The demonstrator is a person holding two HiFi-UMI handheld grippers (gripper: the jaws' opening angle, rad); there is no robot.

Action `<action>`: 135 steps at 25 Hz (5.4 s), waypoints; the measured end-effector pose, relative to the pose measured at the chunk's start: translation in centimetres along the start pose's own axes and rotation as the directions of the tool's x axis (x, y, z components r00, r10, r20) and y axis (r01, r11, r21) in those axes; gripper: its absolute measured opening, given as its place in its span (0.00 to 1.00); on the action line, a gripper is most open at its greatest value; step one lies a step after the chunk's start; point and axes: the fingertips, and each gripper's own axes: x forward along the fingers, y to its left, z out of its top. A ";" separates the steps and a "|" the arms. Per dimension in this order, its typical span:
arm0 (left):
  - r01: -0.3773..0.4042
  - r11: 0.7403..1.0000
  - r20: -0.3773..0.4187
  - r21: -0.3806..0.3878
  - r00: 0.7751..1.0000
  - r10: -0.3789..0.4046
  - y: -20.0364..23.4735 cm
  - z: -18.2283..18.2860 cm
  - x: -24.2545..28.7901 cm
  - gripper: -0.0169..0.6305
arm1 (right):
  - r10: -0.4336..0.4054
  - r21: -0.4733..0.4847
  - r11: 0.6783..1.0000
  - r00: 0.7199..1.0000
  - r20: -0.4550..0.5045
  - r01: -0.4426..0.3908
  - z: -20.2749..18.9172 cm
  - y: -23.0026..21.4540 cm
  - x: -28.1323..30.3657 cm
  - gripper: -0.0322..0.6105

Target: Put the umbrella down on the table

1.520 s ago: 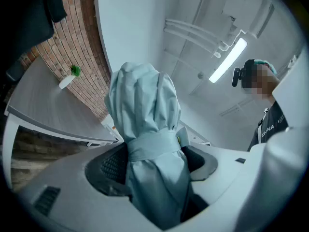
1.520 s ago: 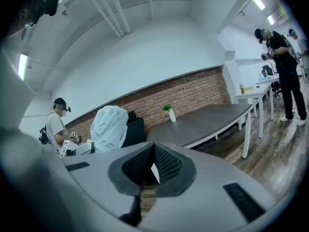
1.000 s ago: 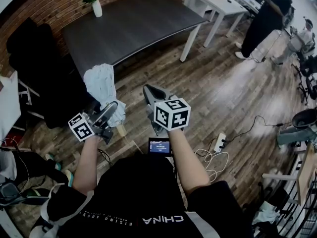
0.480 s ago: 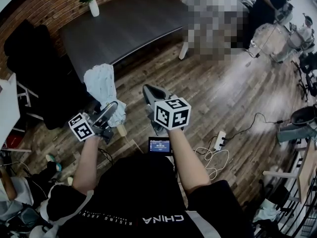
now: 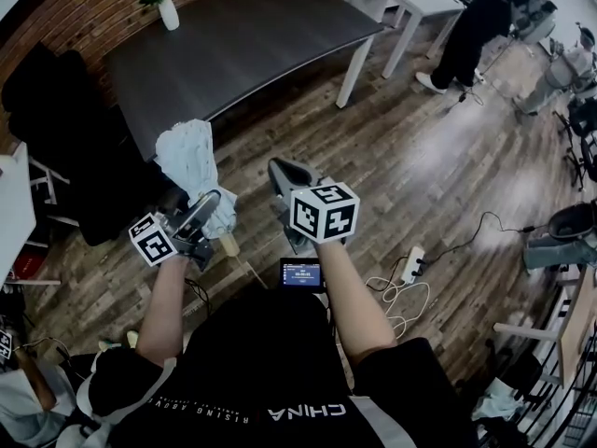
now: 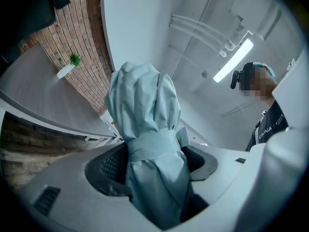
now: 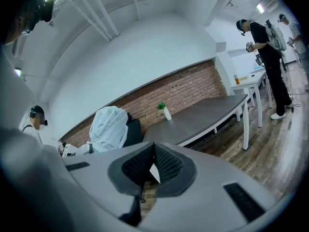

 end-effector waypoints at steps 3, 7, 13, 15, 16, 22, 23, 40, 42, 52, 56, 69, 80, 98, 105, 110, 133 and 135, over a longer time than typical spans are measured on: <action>-0.010 1.000 0.001 -0.004 1.000 0.010 0.4 0.0 2.2 0.50 | 0.006 0.017 1.000 1.000 -0.002 -0.006 1.0 -2.3 0.1 0.06; -0.026 1.000 0.005 -0.004 1.000 0.026 1.3 0.5 6.5 0.50 | 0.019 0.035 0.999 1.000 -0.004 -0.018 3.2 -6.3 0.4 0.06; -0.041 0.999 0.037 0.003 0.998 0.041 2.1 0.7 8.7 0.50 | 0.026 0.034 0.999 1.000 -0.006 -0.026 4.2 -9.4 0.6 0.06; -0.048 0.999 0.045 0.005 0.998 0.048 2.3 0.8 8.9 0.50 | 0.030 0.033 0.999 1.000 -0.008 -0.029 4.5 -9.9 0.6 0.06; -0.051 0.999 0.051 0.007 0.997 0.050 2.2 0.8 9.0 0.50 | 0.032 0.033 0.999 0.999 -0.008 -0.032 4.6 -10.2 0.5 0.06; -0.082 0.997 0.083 0.004 0.993 0.082 2.7 0.3 12.0 0.50 | 0.044 0.041 0.998 0.999 -0.016 -0.044 5.5 -14.0 0.0 0.06; -0.086 0.996 0.083 0.002 0.993 0.085 2.8 0.3 11.9 0.50 | 0.044 0.044 0.998 0.999 -0.016 -0.044 5.4 -14.1 0.0 0.06; -0.058 0.997 0.070 -0.056 0.996 0.061 11.3 3.8 19.0 0.50 | -0.019 0.066 0.998 0.999 -0.041 0.022 8.8 -21.4 5.9 0.06; -0.046 0.997 0.062 -0.063 0.997 0.050 12.6 4.8 20.1 0.50 | -0.033 0.064 0.997 0.999 -0.040 0.036 10.0 -22.2 7.2 0.06; 0.005 0.997 0.024 -0.077 1.000 -0.003 19.5 9.8 24.5 0.50 | -0.103 0.063 0.993 0.994 -0.027 0.104 14.4 -25.6 13.7 0.06; 0.020 0.997 -0.009 -0.080 1.000 -0.021 22.3 11.6 26.0 0.50 | -0.127 0.074 0.989 0.992 -0.026 0.128 15.9 -26.7 16.7 0.06; 0.050 0.992 -0.044 -0.116 0.998 -0.055 24.8 11.4 27.5 0.50 | -0.176 0.098 0.979 0.984 -0.039 0.179 15.3 -28.5 18.0 0.06; 0.008 0.994 -0.021 -0.112 1.000 -0.011 29.1 12.4 33.6 0.50 | -0.097 0.085 0.991 0.994 -0.045 0.100 19.2 -34.1 23.0 0.06; -0.089 0.992 0.107 -0.094 0.989 0.099 33.4 14.7 43.9 0.50 | 0.057 0.096 0.994 0.994 -0.090 -0.048 25.3 -45.6 27.6 0.06; -0.109 0.981 0.115 -0.160 0.985 0.128 38.1 16.0 45.5 0.51 | 0.058 0.122 0.992 0.988 -0.143 -0.040 25.4 -48.6 32.0 0.06; -0.108 0.980 0.110 -0.164 0.986 0.127 40.6 17.1 46.3 0.51 | 0.058 0.111 0.993 0.988 -0.143 -0.042 26.6 -49.3 34.3 0.06; -0.136 0.987 0.039 -0.080 0.989 0.140 50.2 24.1 49.5 0.50 | 0.079 0.025 0.997 0.983 -0.168 -0.076 32.3 -49.1 46.1 0.06; -0.154 0.986 0.023 -0.065 0.987 0.156 50.8 24.1 49.7 0.50 | 0.090 0.021 0.996 0.980 -0.179 -0.087 32.4 -49.2 46.8 0.06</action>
